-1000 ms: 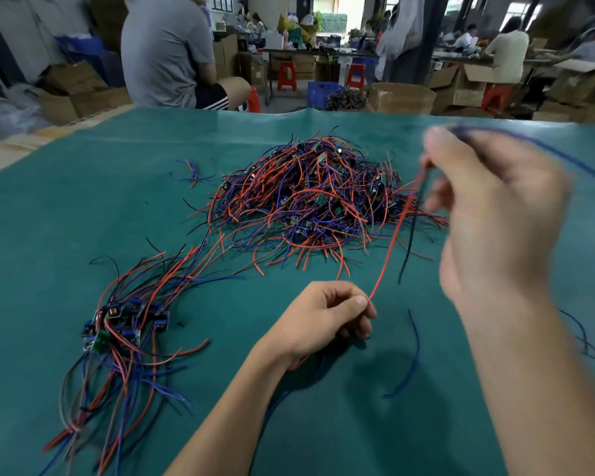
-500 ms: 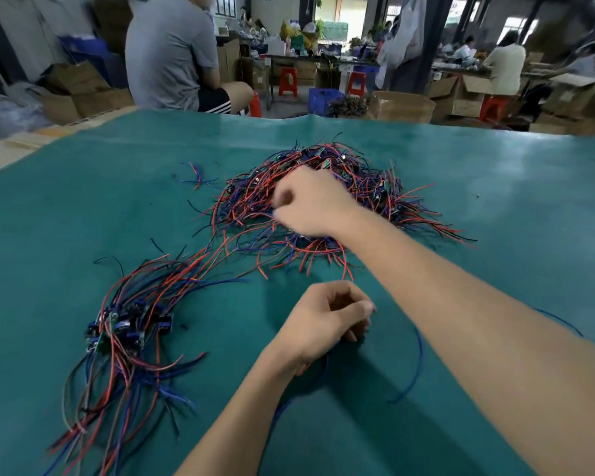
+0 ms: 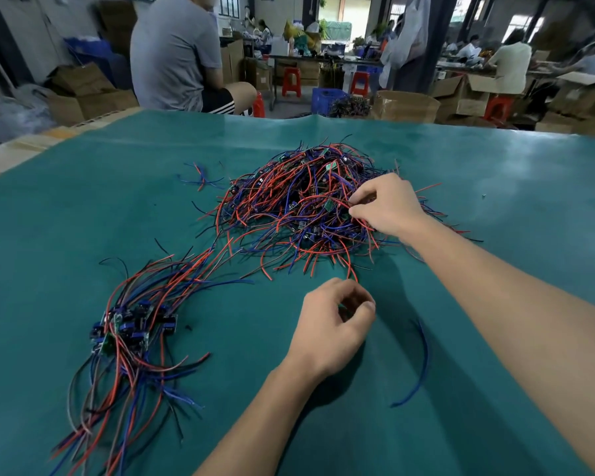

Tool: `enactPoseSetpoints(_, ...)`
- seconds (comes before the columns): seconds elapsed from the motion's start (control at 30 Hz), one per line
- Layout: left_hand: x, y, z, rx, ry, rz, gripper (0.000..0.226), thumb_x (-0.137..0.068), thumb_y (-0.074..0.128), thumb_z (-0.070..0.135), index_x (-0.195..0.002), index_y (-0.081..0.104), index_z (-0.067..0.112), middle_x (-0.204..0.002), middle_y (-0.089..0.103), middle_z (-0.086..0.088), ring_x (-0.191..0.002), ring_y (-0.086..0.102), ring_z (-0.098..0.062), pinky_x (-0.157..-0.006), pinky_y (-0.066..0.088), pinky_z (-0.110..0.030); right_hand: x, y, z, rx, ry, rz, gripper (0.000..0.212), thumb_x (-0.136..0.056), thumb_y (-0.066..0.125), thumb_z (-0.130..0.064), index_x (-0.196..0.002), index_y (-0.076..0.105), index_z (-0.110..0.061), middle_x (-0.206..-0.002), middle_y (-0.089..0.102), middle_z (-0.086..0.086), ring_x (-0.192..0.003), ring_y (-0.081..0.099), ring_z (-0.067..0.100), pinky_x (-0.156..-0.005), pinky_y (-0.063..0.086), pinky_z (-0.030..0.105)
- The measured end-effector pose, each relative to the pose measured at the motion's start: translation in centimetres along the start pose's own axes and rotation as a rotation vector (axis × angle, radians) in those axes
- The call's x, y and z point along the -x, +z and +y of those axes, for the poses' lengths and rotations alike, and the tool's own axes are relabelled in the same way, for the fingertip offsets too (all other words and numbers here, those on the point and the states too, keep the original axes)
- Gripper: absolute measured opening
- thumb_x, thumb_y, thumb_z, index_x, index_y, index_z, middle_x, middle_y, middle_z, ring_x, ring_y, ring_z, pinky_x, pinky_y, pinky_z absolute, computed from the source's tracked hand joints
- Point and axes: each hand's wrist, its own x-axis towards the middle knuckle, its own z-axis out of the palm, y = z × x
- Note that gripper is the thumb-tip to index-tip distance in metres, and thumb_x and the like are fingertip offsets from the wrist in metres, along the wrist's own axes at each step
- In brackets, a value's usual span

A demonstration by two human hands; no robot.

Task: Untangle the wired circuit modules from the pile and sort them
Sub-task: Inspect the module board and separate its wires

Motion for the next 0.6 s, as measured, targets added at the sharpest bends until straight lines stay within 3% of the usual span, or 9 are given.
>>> enactPoseSetpoints(0.1,0.2,0.3,-0.4,-0.146,0.099,-0.017,0.012,-0.083,0.058,0.024,-0.083,0.069,0.019,-0.084,0.062,0.007,-0.085,0.053,-0.007,-0.082,0.043,-0.023,0.5,-0.7,0.5,-0.129,0.006,0.089,0.01,-0.079,0.083,-0.02,-0.082,0.08,-0.03,-0.069,0.066,-0.018,-0.079,0.062,0.012,-0.072,0.04,0.021)
enactPoseSetpoints(0.2,0.3,0.6,-0.8,-0.271,0.145,-0.023,0.017,-0.084,0.054,0.028,-0.084,0.068,0.019,-0.087,0.062,0.004,-0.097,0.046,-0.012,-0.089,0.037,-0.02,1.3,-1.3,1.1,-0.322,0.064,0.122,0.013,-0.078,0.082,-0.021,-0.068,0.078,-0.028,-0.062,0.069,-0.013,-0.076,0.065,0.013,-0.075,0.051,0.028)
enactPoseSetpoints(0.27,0.3,0.8,-0.8,-0.294,0.14,-0.028,0.017,-0.084,0.054,0.029,-0.084,0.068,0.019,-0.087,0.06,0.003,-0.101,0.044,-0.014,-0.09,0.037,-0.018,2.1,-2.2,1.3,-0.451,0.101,0.148,0.015,-0.079,0.081,-0.019,-0.066,0.077,-0.026,-0.063,0.071,-0.005,-0.071,0.066,0.014,-0.075,0.055,0.035)
enactPoseSetpoints(0.47,0.2,1.9,-1.1,-0.389,0.09,-0.048,0.015,-0.086,0.055,0.028,-0.094,0.064,0.019,-0.098,0.052,0.003,-0.11,0.039,-0.015,-0.096,0.038,-0.023,7.3,-5.7,2.1,-0.917,0.099,0.229,0.005,-0.074,0.077,-0.016,-0.07,0.078,-0.014,-0.075,0.075,0.008,-0.062,0.062,0.012,-0.054,0.048,0.019)
enactPoseSetpoints(0.6,-0.6,3.7,-0.6,-0.413,0.042,-0.034,0.019,-0.085,0.051,0.03,-0.095,0.062,0.017,-0.099,0.05,0.0,-0.111,0.039,-0.019,-0.097,0.038,-0.026,12.0,-5.4,3.7,-1.109,0.085,0.197,0.021,-0.082,0.069,-0.001,-0.068,0.08,-0.012,-0.079,0.076,0.009,-0.068,0.064,0.016,-0.057,0.048,0.02)
